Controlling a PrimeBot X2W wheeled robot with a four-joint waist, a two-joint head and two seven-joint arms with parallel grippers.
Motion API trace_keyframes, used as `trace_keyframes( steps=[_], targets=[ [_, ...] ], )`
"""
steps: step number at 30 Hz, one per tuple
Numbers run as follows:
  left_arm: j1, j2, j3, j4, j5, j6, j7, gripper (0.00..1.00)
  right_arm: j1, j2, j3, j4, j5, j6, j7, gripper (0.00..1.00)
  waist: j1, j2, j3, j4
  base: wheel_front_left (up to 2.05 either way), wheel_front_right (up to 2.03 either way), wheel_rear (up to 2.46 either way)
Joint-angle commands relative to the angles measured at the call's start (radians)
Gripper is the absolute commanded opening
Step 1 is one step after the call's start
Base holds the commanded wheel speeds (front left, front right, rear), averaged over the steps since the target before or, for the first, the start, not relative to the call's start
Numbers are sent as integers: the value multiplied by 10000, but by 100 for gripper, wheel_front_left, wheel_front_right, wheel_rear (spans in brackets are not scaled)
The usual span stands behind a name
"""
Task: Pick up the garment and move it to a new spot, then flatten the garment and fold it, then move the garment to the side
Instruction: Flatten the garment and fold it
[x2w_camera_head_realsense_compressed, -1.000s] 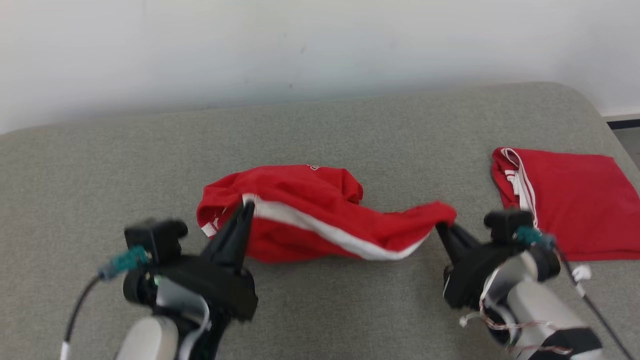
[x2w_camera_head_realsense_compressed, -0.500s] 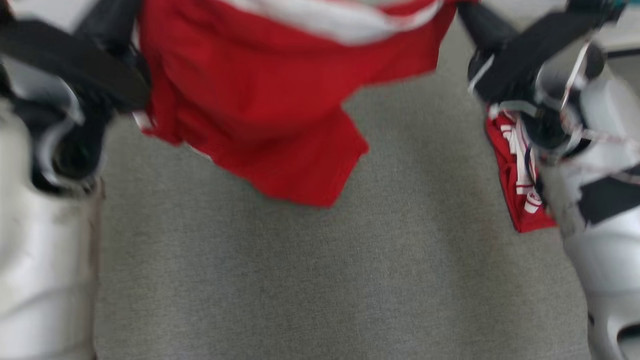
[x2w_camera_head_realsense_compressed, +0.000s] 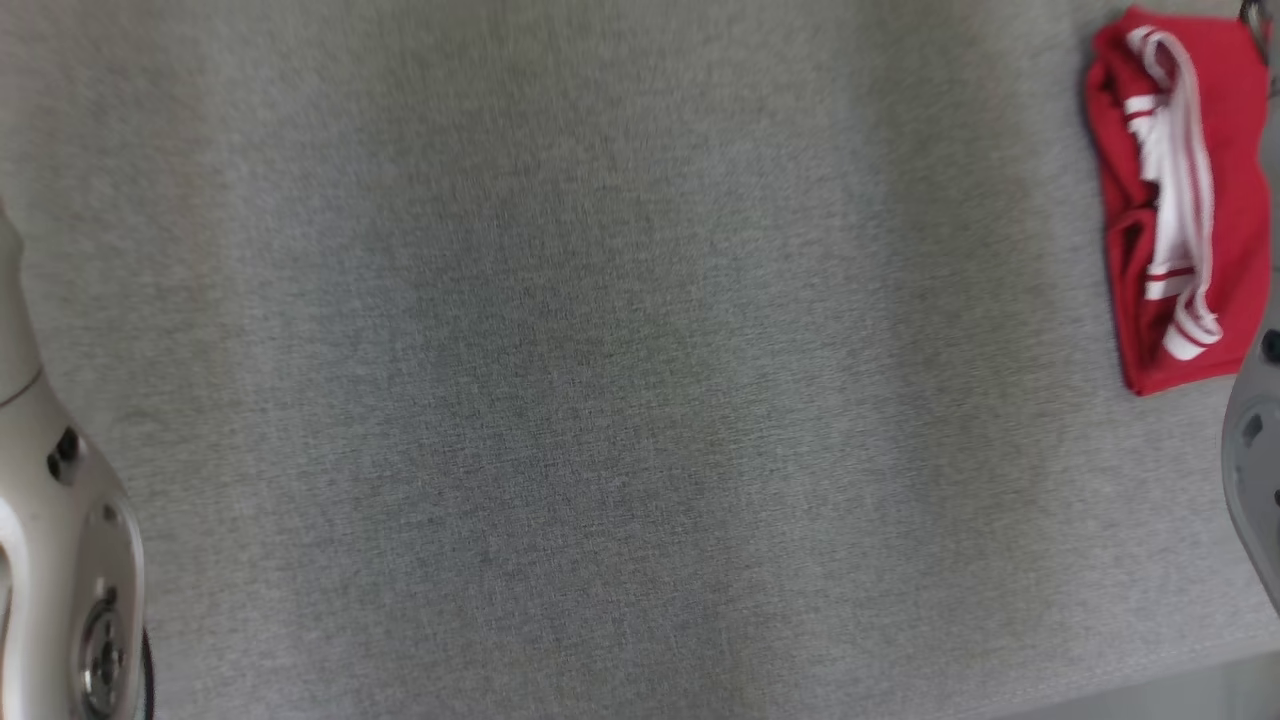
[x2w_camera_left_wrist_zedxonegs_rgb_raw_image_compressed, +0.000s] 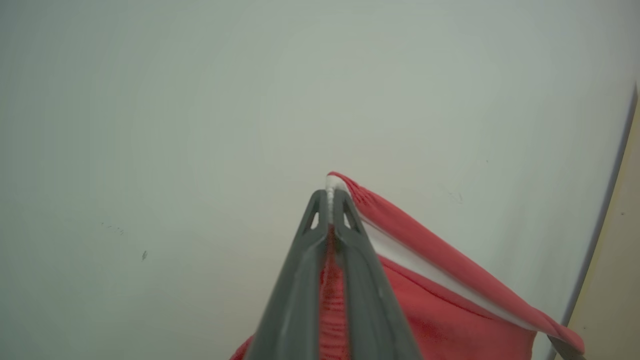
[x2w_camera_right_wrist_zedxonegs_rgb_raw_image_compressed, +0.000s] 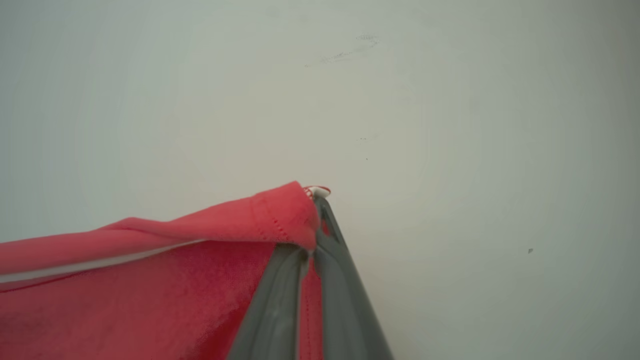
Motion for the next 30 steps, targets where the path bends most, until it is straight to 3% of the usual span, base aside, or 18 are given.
trace_keyframes(
  steps=[1,9,15,18,20,21,25,30],
  targets=[
    [-213,0,192,234,-180,-76,-437,0,-210,-57,-103,303,-205,-46,-404,0,-5,-3,1231,68,0,0,0],
    [1236,-105,-382,1393,-462,-361,-1439,0,628,-181,1248,1599,-846,-40,-612,0,-5,-3,1361,258,0,0,0],
    [3245,-57,-1058,1346,-1323,-377,-1839,0,2364,-638,3005,1148,207,-39,-290,0,-5,-3,544,350,0,0,0],
    [4584,65,-1488,1161,-2179,-373,-1595,0,3440,-1125,3902,558,933,-39,308,0,-5,-3,-272,316,0,0,0],
    [5976,407,-1911,849,-2863,-373,-1302,0,4792,-1906,4674,-166,1608,-39,1312,0,-5,-3,-1141,314,0,0,0],
    [5976,407,-1911,849,-2863,-373,-1302,0,4792,-1906,4674,-166,1608,-39,1312,0,-5,-3,-1141,314,0,0,0],
    [7864,551,-2292,698,-3357,-373,-1068,0,6651,-2879,5213,-1263,2453,-39,3083,0,-5,-3,-2224,260,0,0,0],
    [9880,569,-2843,613,-3628,-366,-667,0,9087,-3803,5071,-2636,3148,-40,4739,0,-5,-3,-3504,257,0,0,0]
  ],
)
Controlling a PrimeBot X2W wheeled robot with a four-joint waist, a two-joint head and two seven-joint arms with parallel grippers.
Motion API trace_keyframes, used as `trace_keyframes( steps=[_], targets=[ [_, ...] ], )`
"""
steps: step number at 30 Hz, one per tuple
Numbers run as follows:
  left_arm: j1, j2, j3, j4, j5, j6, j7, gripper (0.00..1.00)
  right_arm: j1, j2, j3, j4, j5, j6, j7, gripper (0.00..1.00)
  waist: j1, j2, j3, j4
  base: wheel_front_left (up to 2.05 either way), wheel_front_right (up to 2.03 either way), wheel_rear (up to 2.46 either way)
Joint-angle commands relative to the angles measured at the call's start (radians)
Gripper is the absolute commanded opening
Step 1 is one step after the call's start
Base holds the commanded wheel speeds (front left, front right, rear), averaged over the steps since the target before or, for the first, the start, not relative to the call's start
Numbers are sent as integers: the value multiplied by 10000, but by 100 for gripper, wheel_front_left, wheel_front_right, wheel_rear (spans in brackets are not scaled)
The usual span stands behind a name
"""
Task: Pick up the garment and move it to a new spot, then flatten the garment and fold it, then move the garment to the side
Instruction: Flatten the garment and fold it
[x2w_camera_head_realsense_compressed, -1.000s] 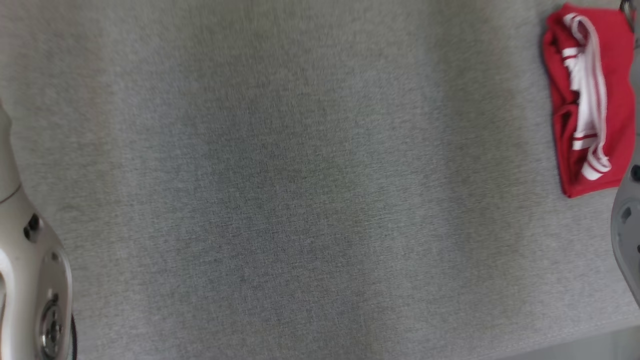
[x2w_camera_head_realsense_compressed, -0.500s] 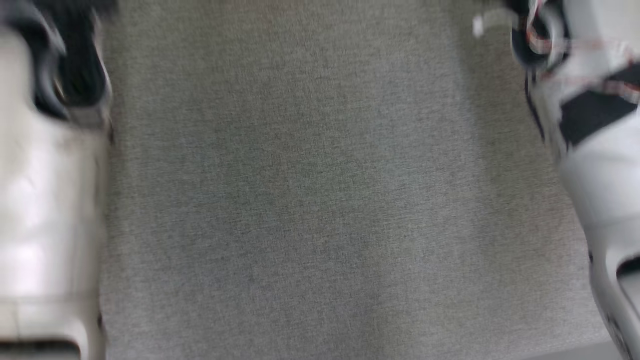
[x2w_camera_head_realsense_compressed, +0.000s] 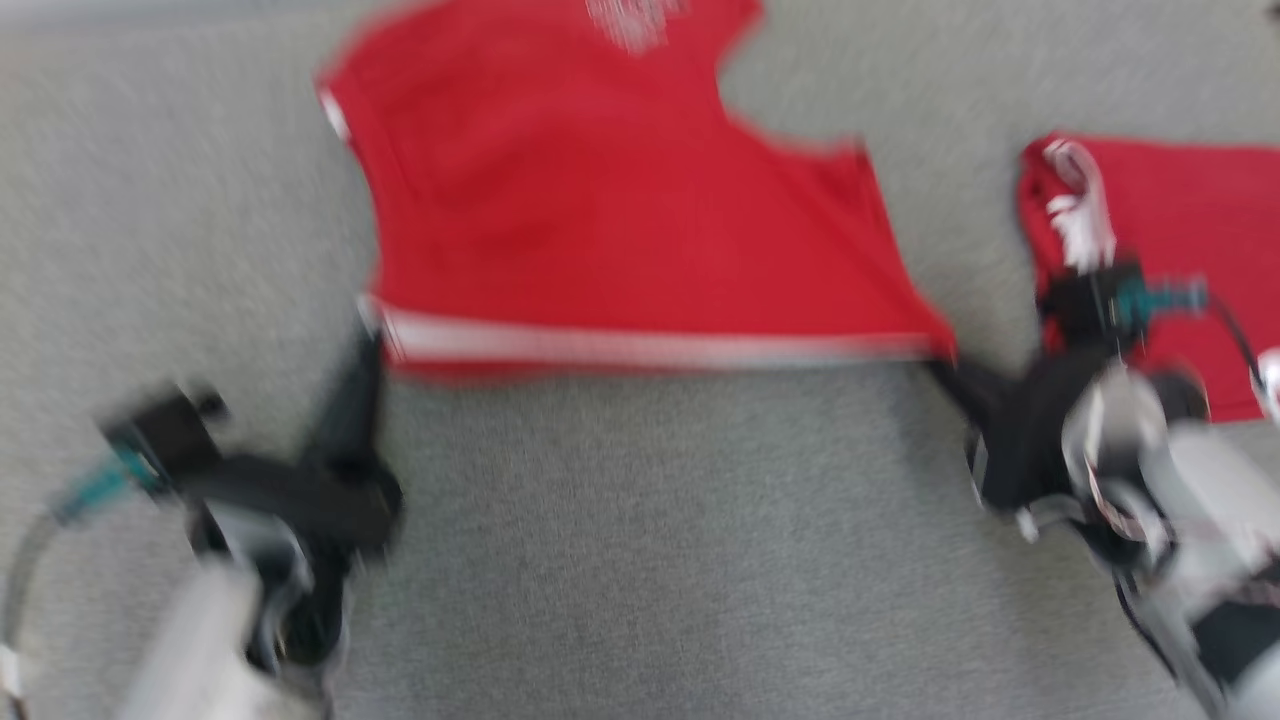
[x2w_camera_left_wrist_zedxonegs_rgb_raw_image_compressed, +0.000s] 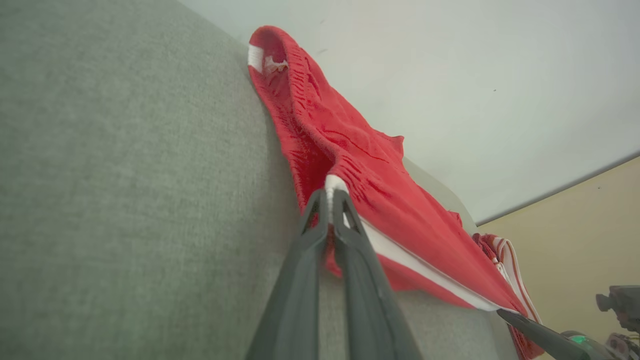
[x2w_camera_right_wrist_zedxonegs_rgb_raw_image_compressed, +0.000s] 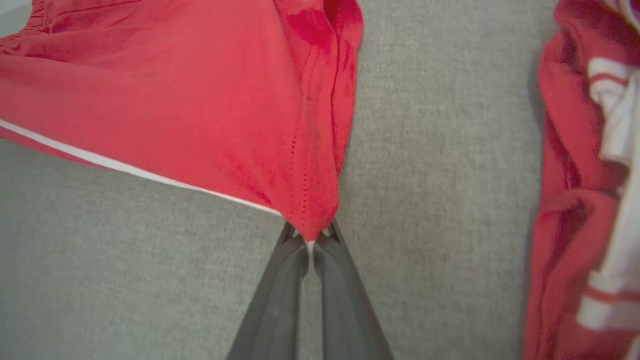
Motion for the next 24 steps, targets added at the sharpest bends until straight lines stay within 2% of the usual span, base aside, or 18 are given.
trace_keyframes(
  steps=[1,8,15,20,24],
  targets=[
    [659,36,-169,110,-51,85,232,0,606,-227,-160,-220,69,-32,225,0,5,3,-1845,-90,0,0,0],
    [3054,244,-529,-649,-160,463,599,0,3793,-248,-1522,-1751,-157,-32,1535,0,5,3,-3195,-82,0,0,0],
    [5416,385,-646,-2018,-409,1114,781,0,6348,497,-3167,-2908,-1200,-33,2950,0,5,3,-3710,1,0,0,0],
    [6537,436,-968,-2965,-382,1494,1048,0,7509,1048,-4008,-4065,-1501,-31,4335,0,5,3,-3726,56,0,0,0],
    [6746,321,-907,-3533,-600,1603,1033,0,7687,1376,-4813,-4916,-1978,-31,4743,0,5,3,-3638,177,0,0,0]
  ],
)
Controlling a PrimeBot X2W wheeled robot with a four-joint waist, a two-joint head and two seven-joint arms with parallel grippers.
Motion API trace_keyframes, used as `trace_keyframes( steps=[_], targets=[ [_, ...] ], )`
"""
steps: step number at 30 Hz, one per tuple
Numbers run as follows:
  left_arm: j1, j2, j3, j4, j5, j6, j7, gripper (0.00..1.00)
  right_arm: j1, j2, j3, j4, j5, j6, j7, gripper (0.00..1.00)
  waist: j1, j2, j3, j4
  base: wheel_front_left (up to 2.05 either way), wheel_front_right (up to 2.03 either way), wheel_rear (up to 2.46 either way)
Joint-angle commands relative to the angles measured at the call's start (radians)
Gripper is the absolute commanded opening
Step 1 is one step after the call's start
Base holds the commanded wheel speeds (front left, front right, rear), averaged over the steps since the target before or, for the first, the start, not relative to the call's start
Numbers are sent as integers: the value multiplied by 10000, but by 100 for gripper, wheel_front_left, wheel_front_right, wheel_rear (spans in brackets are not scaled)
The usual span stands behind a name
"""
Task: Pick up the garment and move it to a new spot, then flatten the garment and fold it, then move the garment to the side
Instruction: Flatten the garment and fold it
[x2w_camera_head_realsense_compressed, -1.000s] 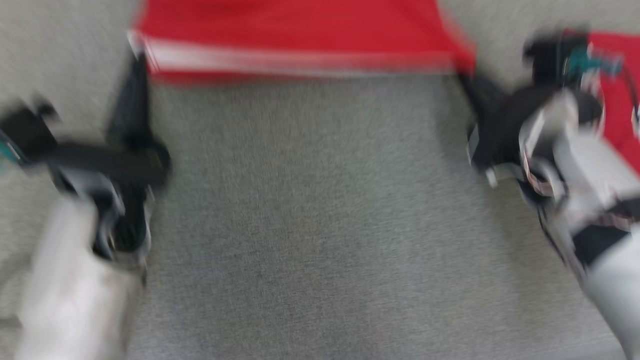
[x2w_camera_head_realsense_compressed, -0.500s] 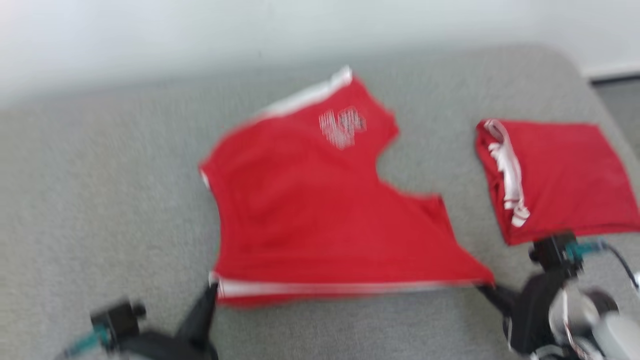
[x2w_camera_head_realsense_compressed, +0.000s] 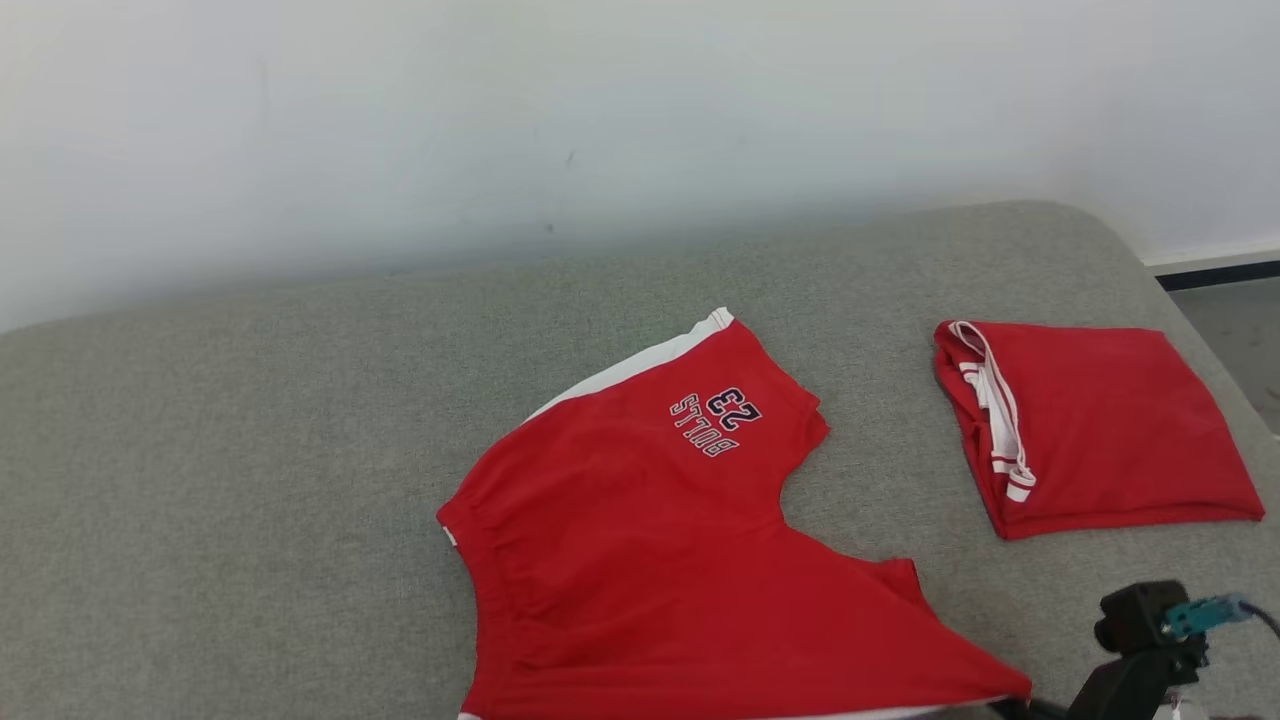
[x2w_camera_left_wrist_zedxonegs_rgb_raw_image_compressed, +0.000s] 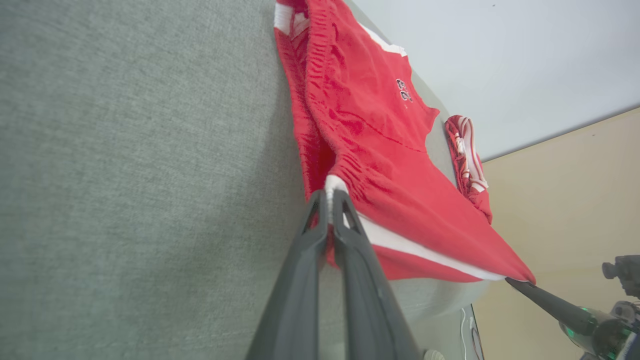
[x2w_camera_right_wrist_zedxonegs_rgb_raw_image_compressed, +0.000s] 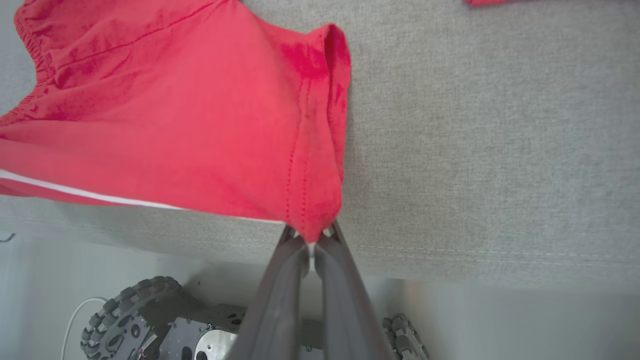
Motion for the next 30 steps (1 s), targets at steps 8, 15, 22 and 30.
trace_keyframes(
  steps=[8,15,22,30],
  targets=[
    [-1403,-317,156,-372,-389,327,467,0,-2092,-284,147,5,-832,-29,720,0,2,2,568,411,0,0,0],
    [-3054,-797,3,-130,-523,682,1061,0,-4531,-631,875,1561,-919,-29,514,0,2,2,1105,931,0,0,0],
    [-4933,-1389,-103,750,-340,1143,1250,0,-6951,-760,1413,3631,-1476,-28,-497,0,2,2,2147,1687,0,0,0],
    [-6486,-1788,-111,1820,-127,1386,647,0,-9048,-665,1810,5669,-1958,-29,-1834,0,2,2,3300,2311,0,0,0]
  ],
)
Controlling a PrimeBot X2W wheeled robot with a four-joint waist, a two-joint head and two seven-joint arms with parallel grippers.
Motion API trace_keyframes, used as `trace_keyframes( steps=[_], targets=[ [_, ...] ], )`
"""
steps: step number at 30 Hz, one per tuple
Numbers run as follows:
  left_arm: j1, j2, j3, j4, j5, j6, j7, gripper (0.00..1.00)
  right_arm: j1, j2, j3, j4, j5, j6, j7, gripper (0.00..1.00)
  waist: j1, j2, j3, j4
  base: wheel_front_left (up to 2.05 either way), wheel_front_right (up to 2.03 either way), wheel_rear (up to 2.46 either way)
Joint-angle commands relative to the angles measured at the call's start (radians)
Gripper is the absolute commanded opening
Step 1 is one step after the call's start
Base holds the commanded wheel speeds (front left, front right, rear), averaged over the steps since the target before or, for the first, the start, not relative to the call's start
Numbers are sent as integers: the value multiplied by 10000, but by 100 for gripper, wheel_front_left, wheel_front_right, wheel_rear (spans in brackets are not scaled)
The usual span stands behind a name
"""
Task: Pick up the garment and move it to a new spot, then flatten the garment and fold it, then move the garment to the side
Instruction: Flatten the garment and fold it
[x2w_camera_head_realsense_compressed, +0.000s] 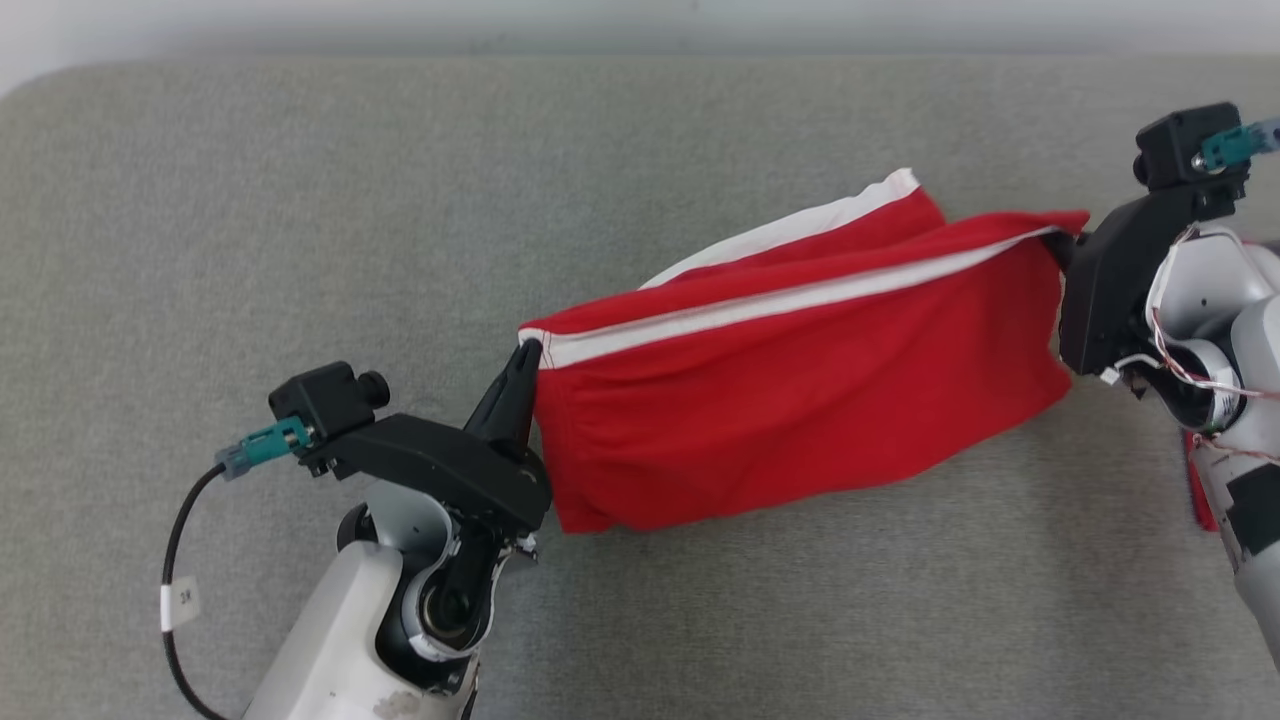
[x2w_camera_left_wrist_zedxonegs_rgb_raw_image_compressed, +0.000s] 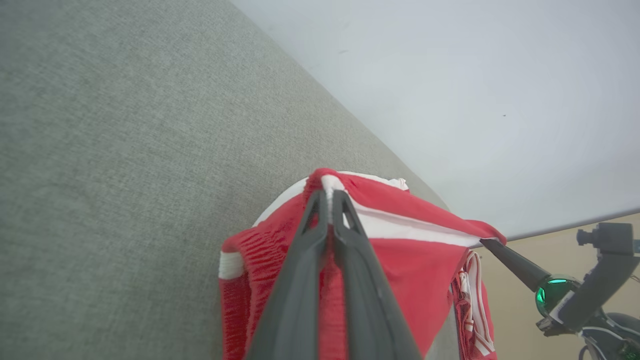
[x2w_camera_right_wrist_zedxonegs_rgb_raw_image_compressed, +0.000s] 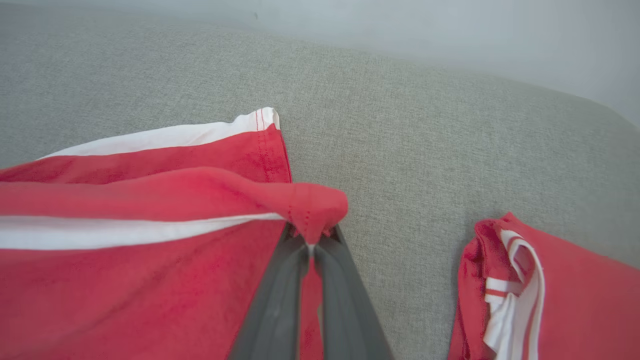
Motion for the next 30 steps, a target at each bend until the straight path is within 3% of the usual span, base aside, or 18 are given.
trace_keyframes(
  steps=[1,9,10,11,12,17,25,30],
  targets=[
    [-161,-32,23,105,67,3,-120,0,-172,23,19,149,-78,-29,-160,0,-4,-2,725,601,0,0,0],
    [-816,-162,-203,791,-201,-160,-620,0,-1255,139,456,1508,-336,-29,-1673,0,-4,-2,1077,873,0,0,0],
    [-855,-170,-240,836,-257,-175,-673,30,-1324,174,538,1657,-306,-29,-1815,5,-4,-2,1082,887,0,0,0],
    [-880,-175,-268,891,-297,-210,-716,92,-1388,196,639,1776,-293,-29,-1937,48,-4,-2,1084,891,0,0,0],
    [-903,-181,-293,930,-311,-241,-789,100,-1442,217,730,1920,-256,-29,-2041,100,-4,-2,1075,886,0,0,0],
    [-895,-119,-416,1097,45,-516,-1563,100,-1622,340,1186,2527,102,-29,-2639,100,-4,-2,807,745,0,0,0],
    [-147,570,-400,1130,1552,-783,-2986,100,-1231,278,1437,2899,983,-29,-2955,100,-4,-2,56,565,0,0,0],
    [867,921,275,294,3858,-800,-3132,100,-808,62,1416,3237,1434,-29,-2936,100,-4,-2,-361,605,0,0,0]
  ],
)
